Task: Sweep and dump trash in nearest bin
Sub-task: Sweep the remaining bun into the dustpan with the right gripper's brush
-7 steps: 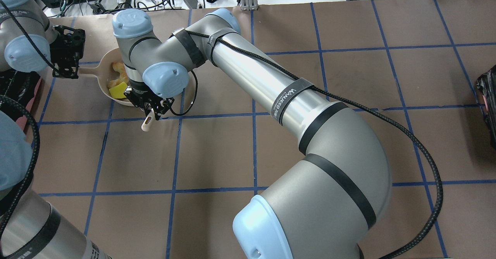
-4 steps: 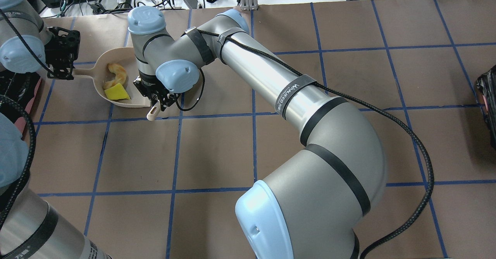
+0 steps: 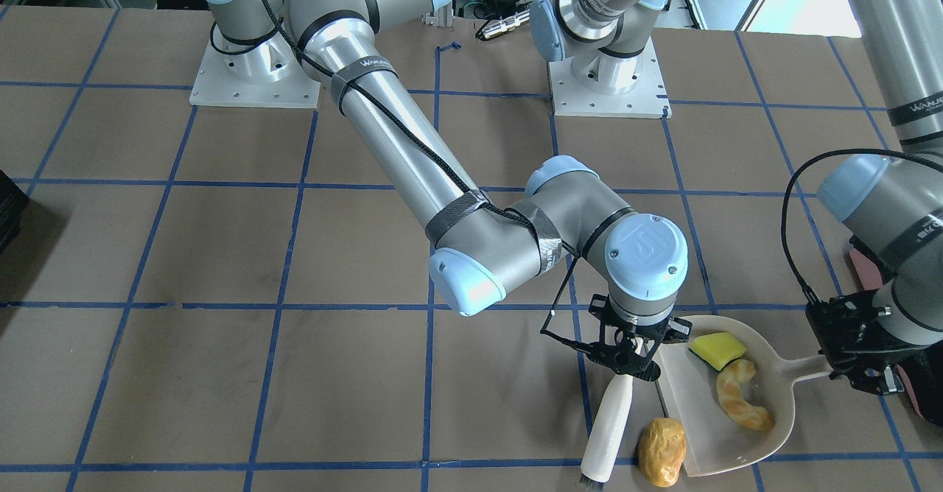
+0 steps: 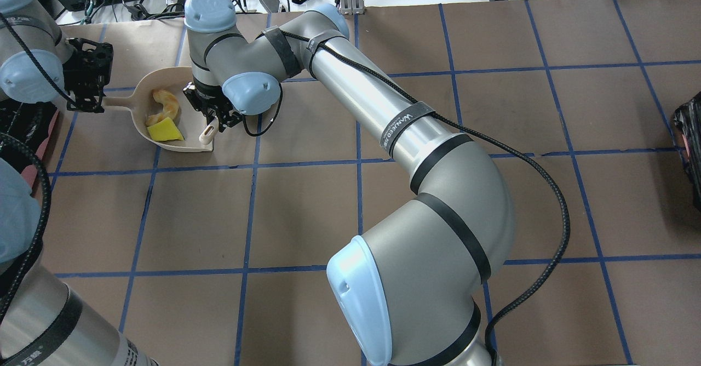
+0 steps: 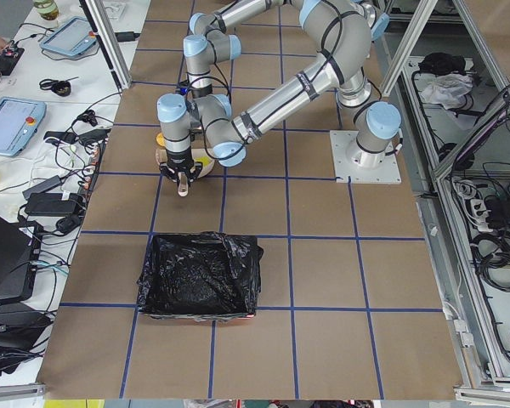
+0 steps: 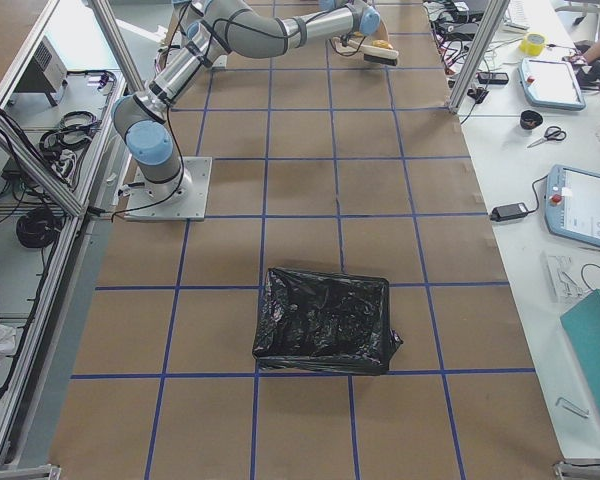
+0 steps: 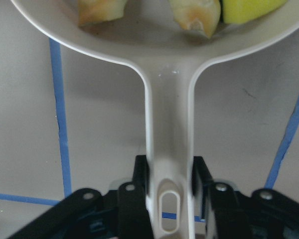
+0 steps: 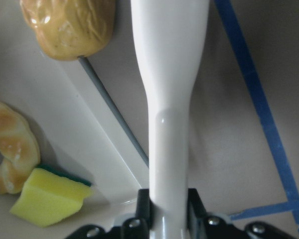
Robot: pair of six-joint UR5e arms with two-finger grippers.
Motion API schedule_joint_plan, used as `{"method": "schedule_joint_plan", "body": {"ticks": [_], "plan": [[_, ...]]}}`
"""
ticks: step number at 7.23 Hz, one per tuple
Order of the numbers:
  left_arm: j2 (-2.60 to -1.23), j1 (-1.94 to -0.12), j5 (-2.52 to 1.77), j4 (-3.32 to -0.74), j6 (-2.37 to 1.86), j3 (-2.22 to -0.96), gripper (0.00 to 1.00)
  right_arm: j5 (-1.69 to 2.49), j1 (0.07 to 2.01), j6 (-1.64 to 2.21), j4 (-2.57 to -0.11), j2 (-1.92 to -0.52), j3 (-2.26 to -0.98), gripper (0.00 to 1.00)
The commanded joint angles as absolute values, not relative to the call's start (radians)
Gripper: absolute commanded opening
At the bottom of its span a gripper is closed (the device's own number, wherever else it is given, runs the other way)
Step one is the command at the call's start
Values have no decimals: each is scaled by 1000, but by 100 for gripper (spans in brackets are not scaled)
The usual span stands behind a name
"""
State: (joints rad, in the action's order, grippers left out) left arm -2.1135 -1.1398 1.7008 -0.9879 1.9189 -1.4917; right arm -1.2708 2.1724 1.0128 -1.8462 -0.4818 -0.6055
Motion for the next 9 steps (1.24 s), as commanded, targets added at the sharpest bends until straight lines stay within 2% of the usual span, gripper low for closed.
{"method": "schedule_joint_plan", "body": {"ticks": [1, 6, 9], "plan": [[-2114, -1140, 1701, -988, 1919, -1491, 0, -1246, 2172, 874, -1833, -468, -598, 0], [-2114, -1140, 1701, -979, 1919, -1496, 0, -1220, 2177, 437, -1735, -469, -601, 0], [-2114, -1140, 1701, -979, 1919, -1496, 0, -1195, 2212, 349, -1727, -472, -600, 0]]}}
